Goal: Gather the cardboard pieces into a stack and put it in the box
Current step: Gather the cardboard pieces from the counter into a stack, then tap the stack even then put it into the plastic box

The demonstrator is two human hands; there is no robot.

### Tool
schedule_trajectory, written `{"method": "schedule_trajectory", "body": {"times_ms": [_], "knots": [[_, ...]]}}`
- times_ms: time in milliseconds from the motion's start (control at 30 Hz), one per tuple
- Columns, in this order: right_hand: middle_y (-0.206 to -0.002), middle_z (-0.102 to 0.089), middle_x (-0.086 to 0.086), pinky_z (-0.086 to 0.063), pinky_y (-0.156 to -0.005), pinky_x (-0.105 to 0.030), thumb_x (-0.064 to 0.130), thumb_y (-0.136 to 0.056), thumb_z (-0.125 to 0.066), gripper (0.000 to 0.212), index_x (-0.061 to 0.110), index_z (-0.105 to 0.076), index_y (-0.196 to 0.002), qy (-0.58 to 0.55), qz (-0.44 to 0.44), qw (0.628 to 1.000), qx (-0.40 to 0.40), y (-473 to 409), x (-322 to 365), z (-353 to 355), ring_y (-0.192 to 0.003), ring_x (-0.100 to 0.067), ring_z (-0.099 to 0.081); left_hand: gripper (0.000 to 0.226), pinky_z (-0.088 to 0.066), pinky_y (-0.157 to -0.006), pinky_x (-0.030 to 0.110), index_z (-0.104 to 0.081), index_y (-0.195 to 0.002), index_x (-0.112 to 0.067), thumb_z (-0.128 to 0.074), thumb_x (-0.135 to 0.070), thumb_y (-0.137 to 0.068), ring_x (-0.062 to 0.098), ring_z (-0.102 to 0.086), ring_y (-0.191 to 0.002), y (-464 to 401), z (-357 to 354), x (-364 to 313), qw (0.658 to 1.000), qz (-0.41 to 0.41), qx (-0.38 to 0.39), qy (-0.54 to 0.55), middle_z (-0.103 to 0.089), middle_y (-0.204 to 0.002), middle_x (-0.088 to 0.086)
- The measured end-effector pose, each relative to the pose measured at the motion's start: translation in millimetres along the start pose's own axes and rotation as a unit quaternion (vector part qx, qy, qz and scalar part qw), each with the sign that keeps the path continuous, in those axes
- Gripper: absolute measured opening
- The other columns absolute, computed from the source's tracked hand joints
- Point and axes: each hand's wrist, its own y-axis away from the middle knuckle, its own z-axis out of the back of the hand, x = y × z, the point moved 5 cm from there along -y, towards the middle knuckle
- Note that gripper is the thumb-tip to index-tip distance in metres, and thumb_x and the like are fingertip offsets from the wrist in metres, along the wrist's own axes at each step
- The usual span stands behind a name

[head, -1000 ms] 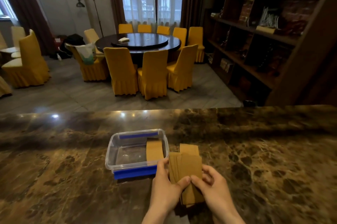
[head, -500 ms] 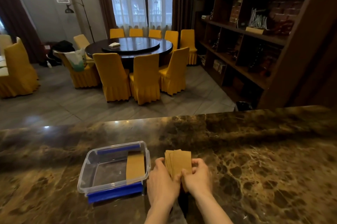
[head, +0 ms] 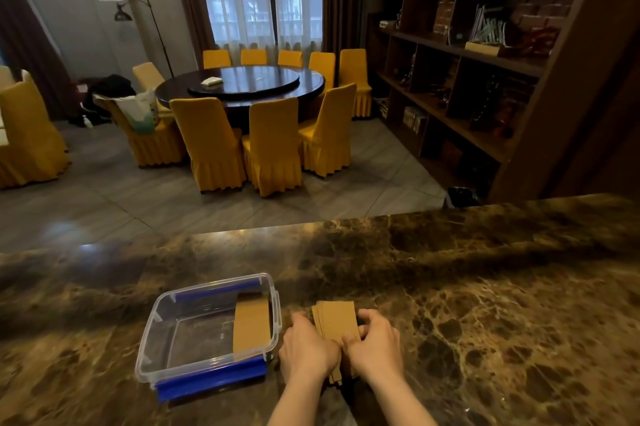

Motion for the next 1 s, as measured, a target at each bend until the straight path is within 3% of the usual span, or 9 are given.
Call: {"method": "schedule_trajectory", "body": {"times_ms": [167, 367, 533, 633, 700, 800, 833, 900, 1000], "knots": [[-0.109, -0.074, 0.004, -0.049, -0.103, -0.038, 0.023, -0.088, -0.070, 0.039, 0.025, -0.063, -0.126, -0.024, -0.006, 1.000, 0.002, 12.7, -5.1, 4.0, -0.118, -0.021, -0.060, 0.056, -0.060, -0.089, 0.037, -0.054, -0.133, -0.020, -0.078, -0.013, -0.083, 0.022, -0.067, -0.104, 4.8, -1.4, 7.8, 0.998, 0.002, 0.038, 0.047, -0.068, -0.122, 0.004], [-0.121, -0.064, -0.001, -0.048, -0.102, -0.035, 0.032, -0.092, -0.066, 0.036, 0.023, -0.063, -0.126, -0.035, 0.005, 0.999, 0.012, 31.9, -28.6, -0.3, -0.116, -0.019, -0.060, 0.060, -0.059, -0.097, 0.045, -0.045, -0.123, -0.027, -0.078, -0.003, -0.079, 0.024, -0.063, -0.109, 30.1, -13.7, 19.8, 0.988, -0.028, 0.065, 0.139, -0.059, -0.123, 0.005], [-0.113, -0.059, -0.001, -0.052, -0.083, -0.030, 0.043, -0.092, -0.065, 0.020, 0.027, -0.063, -0.102, -0.178, 0.005, 0.984, 0.004, 42.3, -42.5, 0.1, -0.086, -0.006, -0.061, 0.059, -0.057, -0.089, 0.033, -0.032, -0.119, -0.032, -0.070, 0.001, -0.087, 0.013, -0.063, -0.106, 46.8, -19.5, 29.4, 0.968, -0.118, 0.087, 0.205, -0.060, -0.124, 0.001], [-0.099, -0.066, 0.006, -0.052, -0.070, -0.021, 0.055, -0.094, -0.053, 0.030, 0.027, -0.065, -0.097, -0.344, -0.030, 0.937, 0.060, 45.7, -42.7, -0.8, -0.085, -0.002, -0.066, 0.072, -0.054, -0.102, 0.035, -0.021, -0.120, -0.046, -0.063, 0.005, -0.090, 0.009, -0.061, -0.113, 59.9, -18.5, 29.7, 0.961, -0.161, 0.105, 0.200, -0.056, -0.127, -0.007], [-0.102, -0.063, 0.012, -0.053, -0.076, -0.015, 0.067, -0.085, -0.046, 0.043, 0.032, -0.066, -0.102, -0.413, -0.033, 0.907, 0.074, 52.4, -38.1, 0.8, -0.087, 0.005, -0.065, 0.079, -0.049, -0.104, 0.027, -0.022, -0.124, -0.055, -0.062, 0.005, -0.091, 0.003, -0.056, -0.118, 68.2, -17.3, 27.2, 0.957, -0.191, 0.099, 0.198, -0.052, -0.132, -0.014], [-0.129, -0.062, -0.004, -0.050, -0.105, -0.042, 0.082, -0.067, -0.044, 0.089, 0.026, -0.056, -0.136, -0.475, -0.015, 0.876, 0.084, 57.0, -31.6, -1.6, -0.117, -0.021, -0.062, 0.072, -0.037, -0.121, 0.035, -0.025, -0.135, -0.051, -0.059, -0.001, -0.095, 0.004, -0.048, -0.132, 74.2, -17.9, 21.5, 0.951, -0.207, 0.103, 0.205, -0.049, -0.141, -0.014], [-0.126, -0.064, -0.006, -0.053, -0.100, -0.042, 0.084, -0.064, -0.044, 0.093, 0.023, -0.059, -0.133, -0.486, -0.009, 0.870, 0.084, 58.2, -29.0, -1.9, -0.114, -0.023, -0.064, 0.069, -0.033, -0.123, 0.035, -0.027, -0.131, -0.053, -0.058, -0.001, -0.097, 0.002, -0.048, -0.130, 75.0, -18.1, 19.7, 0.948, -0.207, 0.110, 0.217, -0.049, -0.139, -0.016], [-0.107, -0.073, -0.001, -0.058, -0.077, -0.023, 0.082, -0.065, -0.041, 0.079, 0.023, -0.069, -0.110, -0.466, 0.008, 0.881, 0.078, 60.7, -23.7, -2.0, -0.094, -0.012, -0.073, 0.065, -0.033, -0.115, 0.026, -0.031, -0.125, -0.055, -0.055, -0.001, -0.098, -0.007, -0.049, -0.116, 73.1, -21.8, 20.9, 0.943, -0.185, 0.127, 0.244, -0.047, -0.127, -0.023], [-0.095, -0.076, 0.001, -0.051, -0.069, -0.016, 0.070, -0.077, -0.036, 0.066, 0.019, -0.074, -0.094, -0.384, 0.067, 0.920, 0.044, 61.5, -23.1, -3.5, -0.086, -0.009, -0.073, 0.073, -0.026, -0.113, 0.020, -0.011, -0.158, -0.030, -0.054, -0.010, -0.102, -0.005, -0.042, -0.120, 70.0, -34.8, 31.9, 0.948, -0.152, 0.148, 0.239, -0.037, -0.140, -0.019]]}}
